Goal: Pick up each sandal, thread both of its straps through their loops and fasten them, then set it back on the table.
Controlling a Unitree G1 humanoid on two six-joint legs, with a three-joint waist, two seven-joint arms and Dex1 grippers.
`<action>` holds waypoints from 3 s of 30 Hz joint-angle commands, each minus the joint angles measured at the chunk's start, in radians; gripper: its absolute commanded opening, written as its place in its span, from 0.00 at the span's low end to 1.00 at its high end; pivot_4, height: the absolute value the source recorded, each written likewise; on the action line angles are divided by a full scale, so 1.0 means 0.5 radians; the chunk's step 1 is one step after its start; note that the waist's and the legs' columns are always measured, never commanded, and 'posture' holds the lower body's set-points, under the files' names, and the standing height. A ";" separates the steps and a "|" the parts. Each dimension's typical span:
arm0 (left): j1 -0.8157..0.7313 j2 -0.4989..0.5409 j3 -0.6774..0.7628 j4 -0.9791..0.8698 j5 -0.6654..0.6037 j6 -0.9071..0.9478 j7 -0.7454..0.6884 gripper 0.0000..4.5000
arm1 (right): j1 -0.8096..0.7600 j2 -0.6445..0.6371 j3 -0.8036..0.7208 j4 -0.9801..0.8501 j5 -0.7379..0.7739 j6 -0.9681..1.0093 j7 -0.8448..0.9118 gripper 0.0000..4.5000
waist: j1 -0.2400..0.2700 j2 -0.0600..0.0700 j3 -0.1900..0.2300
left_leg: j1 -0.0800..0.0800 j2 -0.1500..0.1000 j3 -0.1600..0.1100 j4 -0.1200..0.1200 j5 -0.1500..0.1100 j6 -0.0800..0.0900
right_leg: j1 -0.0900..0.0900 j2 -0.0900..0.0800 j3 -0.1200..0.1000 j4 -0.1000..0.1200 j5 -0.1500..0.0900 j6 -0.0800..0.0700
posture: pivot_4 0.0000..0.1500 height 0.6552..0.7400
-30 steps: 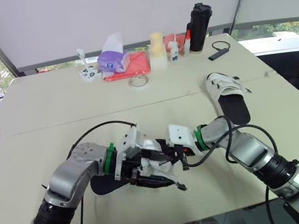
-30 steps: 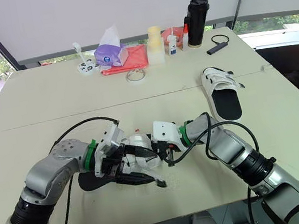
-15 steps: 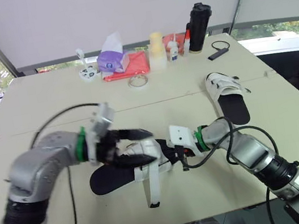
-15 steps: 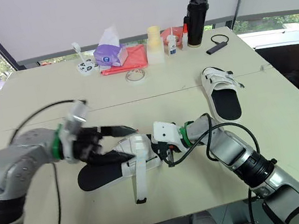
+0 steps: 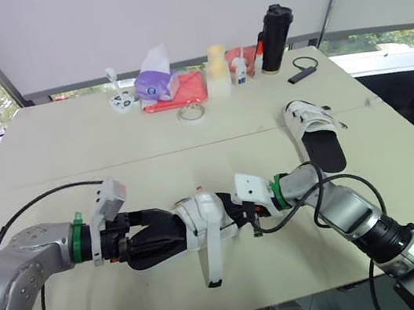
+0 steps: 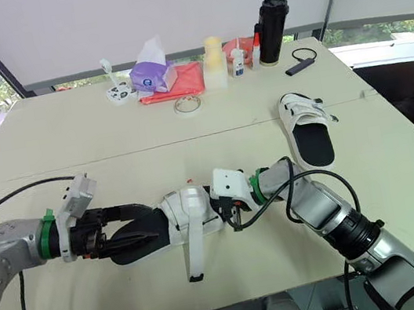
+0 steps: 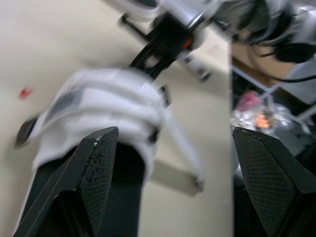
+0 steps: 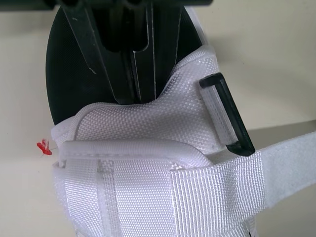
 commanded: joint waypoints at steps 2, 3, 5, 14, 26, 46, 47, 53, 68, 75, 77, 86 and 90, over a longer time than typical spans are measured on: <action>0.089 -0.073 -0.015 0.056 0.076 -0.065 0.101 0.84 | 0.033 -0.035 0.060 0.090 -0.078 0.037 0.021 0.00 | 0.003 -0.001 0.000 | -0.001 0.000 0.001 0.000 0.000 0.000 | -0.002 0.001 -0.001 -0.002 0.000 0.000 | 1.00 1.00; 0.105 -0.073 -0.024 0.060 0.094 -0.081 0.097 0.84 | 0.033 -0.035 0.058 0.092 -0.080 0.037 0.022 0.00 | 0.003 -0.001 0.000 | -0.001 0.000 0.001 0.000 0.000 0.000 | -0.003 0.001 -0.002 -0.002 0.000 0.000 | 1.00 1.00; 0.134 -0.078 -0.048 0.081 0.148 -0.139 0.096 0.72 | 0.035 -0.036 0.056 0.091 -0.082 0.038 0.023 0.00 | 0.003 -0.001 0.000 | -0.001 0.000 0.001 0.000 0.000 0.000 | -0.005 0.001 -0.002 -0.002 0.001 -0.001 | 1.00 1.00; 0.045 -0.266 -0.241 0.180 0.303 -0.264 0.198 0.01 | 0.035 -0.024 0.055 0.089 -0.085 0.045 0.020 0.00 | 0.004 0.000 0.000 | -0.001 0.000 0.001 0.000 -0.001 -0.002 | -0.004 0.001 -0.002 -0.005 0.001 -0.002 | 1.00 1.00; -0.279 -0.574 -0.453 0.639 0.631 -0.552 0.310 0.01 | 0.053 -0.026 0.047 0.040 -0.090 0.068 0.011 0.00 | 0.005 -0.002 -0.001 | -0.001 -0.002 0.001 0.001 0.000 0.000 | 0.004 0.002 -0.003 -0.005 0.002 -0.002 | 1.00 1.00; -0.616 -0.660 -0.511 1.043 0.778 -0.760 0.171 0.01 | 0.120 -0.099 0.053 -0.116 -0.075 0.047 0.076 0.00 | 0.008 -0.002 -0.001 | -0.001 -0.003 -0.001 0.001 0.000 0.001 | 0.005 0.003 -0.004 -0.005 0.003 -0.001 | 1.00 1.00; -0.596 -0.647 -0.508 1.008 0.766 -0.741 0.157 0.01 | 0.120 -0.098 0.055 -0.113 -0.079 0.047 0.073 0.00 | 0.008 -0.002 -0.001 | -0.001 -0.003 -0.001 0.001 0.000 0.001 | 0.005 0.003 -0.004 -0.005 0.003 -0.001 | 1.00 1.00; -0.400 -0.415 -0.397 0.716 0.572 -0.486 0.009 0.01 | 0.113 -0.095 0.053 -0.104 -0.087 0.054 0.061 0.00 | -0.003 0.000 0.000 | -0.002 -0.002 0.001 -0.001 0.000 0.001 | 0.002 0.003 -0.003 -0.005 0.002 0.000 | 1.00 1.00; 0.102 -0.048 -0.197 -0.050 0.118 -0.126 -0.163 0.01 | 0.069 -0.066 0.060 -0.030 -0.104 0.025 0.059 0.00 | -0.001 0.000 0.001 | -0.004 0.004 0.000 -0.001 -0.003 -0.004 | -0.002 0.000 -0.002 -0.006 0.002 -0.002 | 1.00 1.00; 0.079 -0.083 -0.271 -0.030 0.185 -0.188 -0.086 0.01 | 0.070 -0.065 0.060 -0.024 -0.109 0.018 0.059 0.00 | 0.000 0.000 0.001 | -0.004 0.003 0.002 -0.001 -0.003 -0.003 | -0.003 0.001 -0.003 -0.006 0.002 -0.002 | 1.00 1.00; 0.083 -0.063 -0.267 -0.015 0.169 -0.175 -0.102 0.01 | 0.074 -0.067 0.057 -0.027 -0.107 0.021 0.058 0.00 | 0.000 0.000 0.001 | -0.004 0.004 0.002 -0.001 -0.003 -0.003 | -0.003 0.001 -0.003 -0.006 0.002 -0.002 | 1.00 1.00; 0.103 0.009 -0.231 0.017 0.126 -0.132 -0.140 0.62 | 0.075 -0.073 0.055 -0.029 -0.116 0.024 0.051 0.00 | 0.000 0.000 0.001 | -0.006 0.003 0.002 -0.001 -0.002 -0.002 | -0.011 0.001 -0.003 -0.006 0.002 -0.003 | 1.00 1.00; 0.076 -0.052 -0.327 0.049 0.166 -0.141 -0.097 0.62 | 0.073 -0.072 0.053 -0.028 -0.115 0.025 0.049 0.00 | 0.000 0.000 0.001 | -0.007 0.004 0.002 -0.001 -0.002 -0.002 | -0.012 0.001 -0.003 -0.006 0.002 -0.003 | 1.00 1.00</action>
